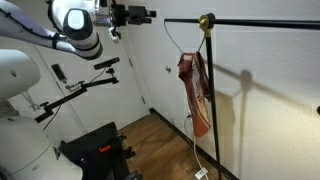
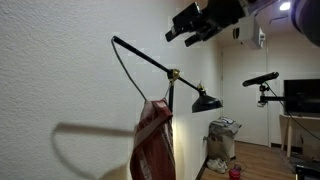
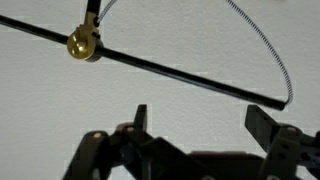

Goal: Move the lamp to the left

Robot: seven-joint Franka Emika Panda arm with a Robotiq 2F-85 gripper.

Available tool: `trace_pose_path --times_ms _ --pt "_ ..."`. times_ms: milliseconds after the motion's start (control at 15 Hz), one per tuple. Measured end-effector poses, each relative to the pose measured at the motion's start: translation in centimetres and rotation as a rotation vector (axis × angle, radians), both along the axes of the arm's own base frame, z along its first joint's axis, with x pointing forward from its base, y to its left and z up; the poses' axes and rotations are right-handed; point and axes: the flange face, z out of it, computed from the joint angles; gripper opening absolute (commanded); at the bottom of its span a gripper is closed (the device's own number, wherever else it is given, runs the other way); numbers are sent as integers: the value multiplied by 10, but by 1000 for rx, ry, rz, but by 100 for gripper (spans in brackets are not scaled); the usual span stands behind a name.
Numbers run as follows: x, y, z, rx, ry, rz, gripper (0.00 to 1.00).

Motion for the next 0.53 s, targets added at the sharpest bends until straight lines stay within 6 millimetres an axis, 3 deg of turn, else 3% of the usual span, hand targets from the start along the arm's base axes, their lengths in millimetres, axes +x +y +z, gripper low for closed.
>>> trace_pose_path --times_ms 333,533 --pt "-22 -32 47 78 -133 -151 100" --pt "-30 -42 55 57 -134 -175 100"
